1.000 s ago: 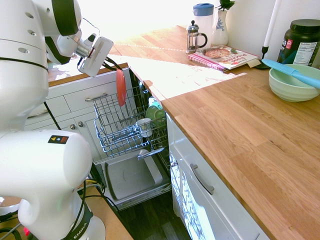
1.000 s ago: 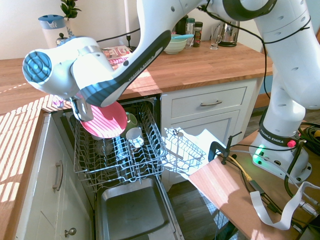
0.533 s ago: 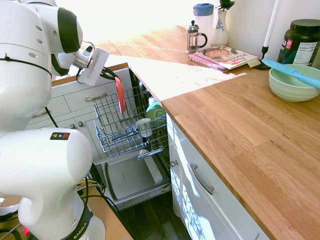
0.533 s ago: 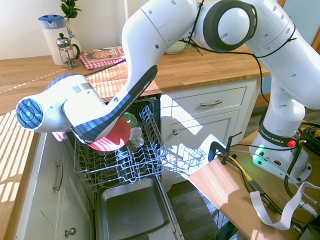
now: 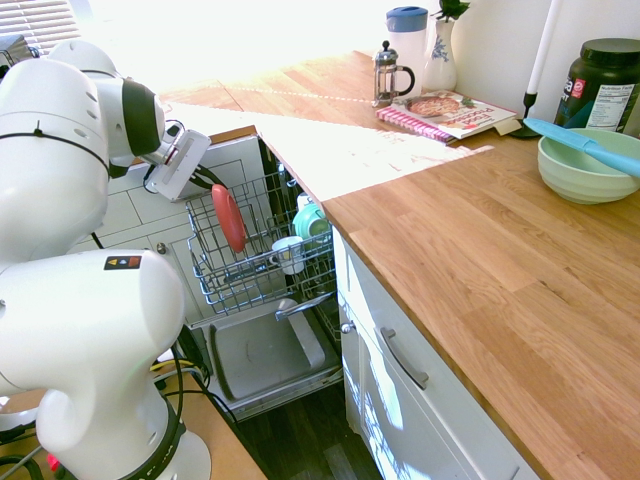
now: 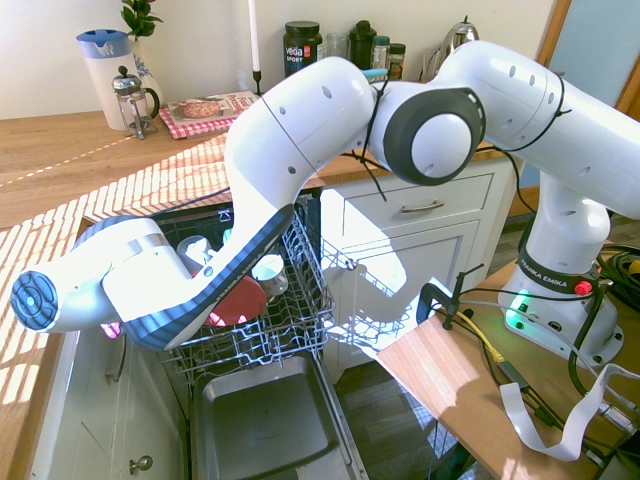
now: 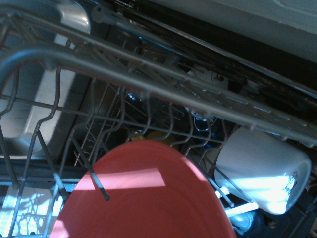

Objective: Put the plate in the dishwasher

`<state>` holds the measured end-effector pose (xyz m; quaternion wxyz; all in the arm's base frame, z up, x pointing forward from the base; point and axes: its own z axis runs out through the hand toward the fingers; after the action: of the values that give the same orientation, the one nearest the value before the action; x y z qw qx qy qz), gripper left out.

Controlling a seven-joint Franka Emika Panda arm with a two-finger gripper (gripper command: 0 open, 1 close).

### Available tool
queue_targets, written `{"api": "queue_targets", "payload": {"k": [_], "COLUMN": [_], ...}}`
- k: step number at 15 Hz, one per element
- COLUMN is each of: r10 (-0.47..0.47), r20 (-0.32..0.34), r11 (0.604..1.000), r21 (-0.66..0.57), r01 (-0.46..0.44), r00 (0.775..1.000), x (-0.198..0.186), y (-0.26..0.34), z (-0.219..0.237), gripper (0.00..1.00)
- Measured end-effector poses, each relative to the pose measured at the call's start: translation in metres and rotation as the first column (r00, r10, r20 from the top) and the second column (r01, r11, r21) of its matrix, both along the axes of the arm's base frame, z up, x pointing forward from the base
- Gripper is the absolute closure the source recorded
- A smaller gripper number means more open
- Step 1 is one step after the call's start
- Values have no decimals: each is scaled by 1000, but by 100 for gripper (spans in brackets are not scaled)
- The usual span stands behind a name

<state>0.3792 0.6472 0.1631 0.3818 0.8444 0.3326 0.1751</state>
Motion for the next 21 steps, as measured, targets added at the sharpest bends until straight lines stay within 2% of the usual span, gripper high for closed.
{"api": "queue_targets", "payload": {"k": [5, 9, 21], "r10": [-62, -104, -199], "r20": [-54, -102, -89], "r11": [998, 994, 973], "r21": [2, 34, 101], "r01": [63, 108, 207], "r00": [997, 989, 976], "x": [44, 55, 84], "y": [-8, -10, -23], "z": [7, 16, 91], "gripper": [0, 0, 0]}}
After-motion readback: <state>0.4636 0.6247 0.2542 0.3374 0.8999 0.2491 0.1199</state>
